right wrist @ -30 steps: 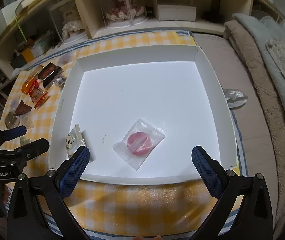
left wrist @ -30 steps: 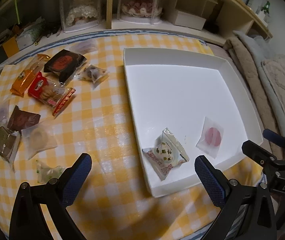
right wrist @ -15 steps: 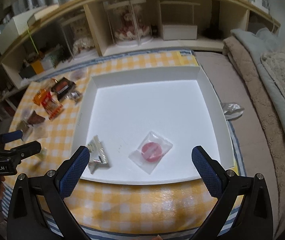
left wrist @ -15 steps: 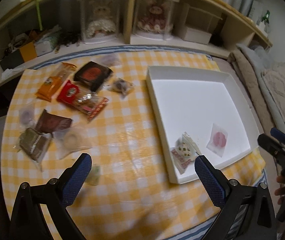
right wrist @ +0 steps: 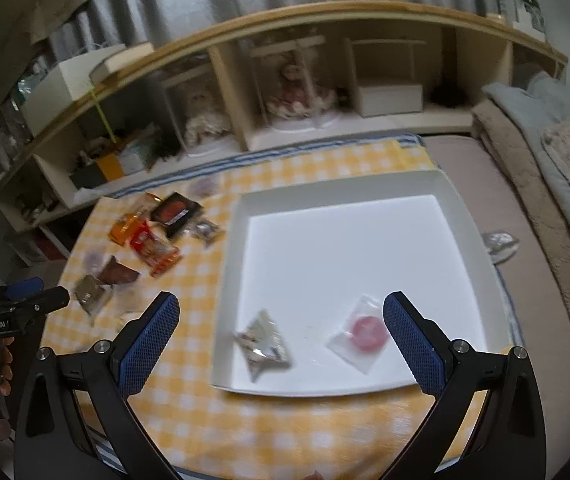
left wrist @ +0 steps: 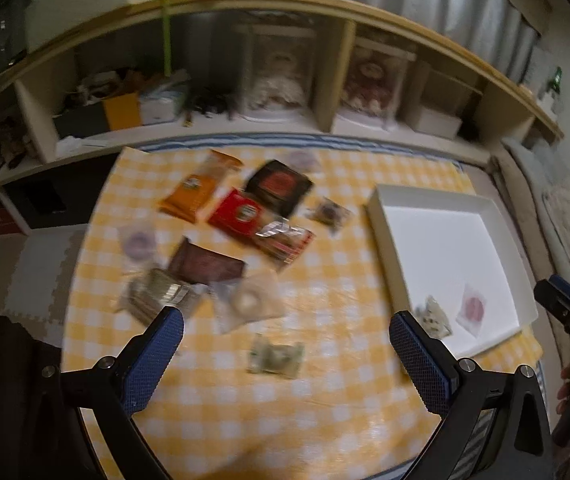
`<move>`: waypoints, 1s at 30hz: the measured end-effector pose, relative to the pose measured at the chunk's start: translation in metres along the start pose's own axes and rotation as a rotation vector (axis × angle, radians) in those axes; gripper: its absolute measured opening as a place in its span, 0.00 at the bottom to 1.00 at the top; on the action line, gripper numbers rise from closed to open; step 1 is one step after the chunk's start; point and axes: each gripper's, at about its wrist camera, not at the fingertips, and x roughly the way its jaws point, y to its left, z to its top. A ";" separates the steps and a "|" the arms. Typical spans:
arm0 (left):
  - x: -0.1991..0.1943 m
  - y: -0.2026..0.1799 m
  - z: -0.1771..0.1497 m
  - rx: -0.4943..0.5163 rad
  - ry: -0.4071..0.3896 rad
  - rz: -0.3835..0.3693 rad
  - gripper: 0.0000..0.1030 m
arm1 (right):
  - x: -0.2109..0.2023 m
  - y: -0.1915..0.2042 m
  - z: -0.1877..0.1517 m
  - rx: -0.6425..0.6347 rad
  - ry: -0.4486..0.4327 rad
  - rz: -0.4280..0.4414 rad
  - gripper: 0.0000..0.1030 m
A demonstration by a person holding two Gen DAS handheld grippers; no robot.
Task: Organize snacks
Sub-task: 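Withdraw both tools from the tray back toward the snack pile, then grasp the green-leaf candy with the right tool while the left grasps the silver foil cake pack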
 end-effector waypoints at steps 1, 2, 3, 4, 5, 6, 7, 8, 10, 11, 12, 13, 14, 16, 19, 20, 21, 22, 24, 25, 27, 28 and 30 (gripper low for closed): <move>-0.002 0.005 0.000 -0.006 -0.004 0.002 1.00 | 0.001 0.006 0.000 -0.005 -0.006 0.007 1.00; -0.005 0.010 -0.001 -0.014 -0.010 0.004 1.00 | 0.002 0.012 0.001 -0.011 -0.012 0.015 1.00; -0.007 0.017 -0.001 -0.025 -0.015 0.007 1.00 | 0.002 0.016 0.000 -0.014 -0.016 0.020 1.00; -0.011 0.026 -0.001 -0.043 -0.023 0.014 1.00 | 0.003 0.022 0.001 -0.018 -0.018 0.026 1.00; -0.012 0.032 0.000 -0.056 -0.026 0.019 1.00 | 0.005 0.030 0.002 -0.022 -0.020 0.033 1.00; -0.011 0.037 0.001 -0.068 -0.028 0.025 1.00 | 0.006 0.035 0.002 -0.025 -0.024 0.041 1.00; -0.012 0.044 0.001 -0.083 -0.030 0.033 1.00 | 0.007 0.041 0.002 -0.029 -0.029 0.049 1.00; -0.012 0.051 0.002 -0.098 -0.031 0.041 1.00 | 0.009 0.049 0.002 -0.035 -0.032 0.057 1.00; -0.011 0.062 0.003 -0.119 -0.032 0.056 1.00 | 0.013 0.059 0.002 -0.044 -0.028 0.066 1.00; -0.009 0.069 0.003 -0.129 -0.033 0.069 1.00 | 0.017 0.066 0.001 -0.052 -0.024 0.076 1.00; -0.007 0.075 0.004 -0.140 -0.034 0.084 1.00 | 0.021 0.072 0.000 -0.058 -0.021 0.086 1.00; -0.005 0.079 0.005 -0.148 -0.036 0.093 1.00 | 0.023 0.076 0.000 -0.060 -0.019 0.092 1.00; -0.002 0.083 0.006 -0.158 -0.037 0.099 1.00 | 0.028 0.082 -0.001 -0.064 -0.005 0.112 1.00; 0.007 0.094 0.008 -0.188 -0.027 0.103 1.00 | 0.034 0.090 -0.004 -0.060 0.016 0.145 1.00; 0.023 0.107 0.012 -0.247 -0.009 0.111 1.00 | 0.040 0.107 -0.010 -0.094 -0.015 0.226 1.00; 0.029 0.111 0.014 -0.262 -0.005 0.110 1.00 | 0.042 0.114 -0.012 -0.123 -0.037 0.226 1.00; 0.036 0.115 0.016 -0.274 0.002 0.104 1.00 | 0.042 0.119 -0.015 -0.148 -0.054 0.227 1.00; 0.044 0.118 0.019 -0.281 0.013 0.097 1.00 | 0.045 0.126 -0.018 -0.183 -0.070 0.229 1.00; 0.063 0.124 0.022 -0.295 0.045 0.098 1.00 | 0.057 0.137 -0.023 -0.232 -0.045 0.230 1.00; 0.071 0.126 0.024 -0.301 0.057 0.104 1.00 | 0.063 0.141 -0.026 -0.251 -0.030 0.233 1.00; 0.089 0.129 0.028 -0.308 0.074 0.110 1.00 | 0.079 0.150 -0.032 -0.295 -0.012 0.246 1.00; 0.098 0.130 0.031 -0.313 0.080 0.105 1.00 | 0.082 0.152 -0.034 -0.311 -0.012 0.247 1.00; 0.114 0.131 0.034 -0.321 0.084 0.088 1.00 | 0.093 0.161 -0.040 -0.372 -0.020 0.233 1.00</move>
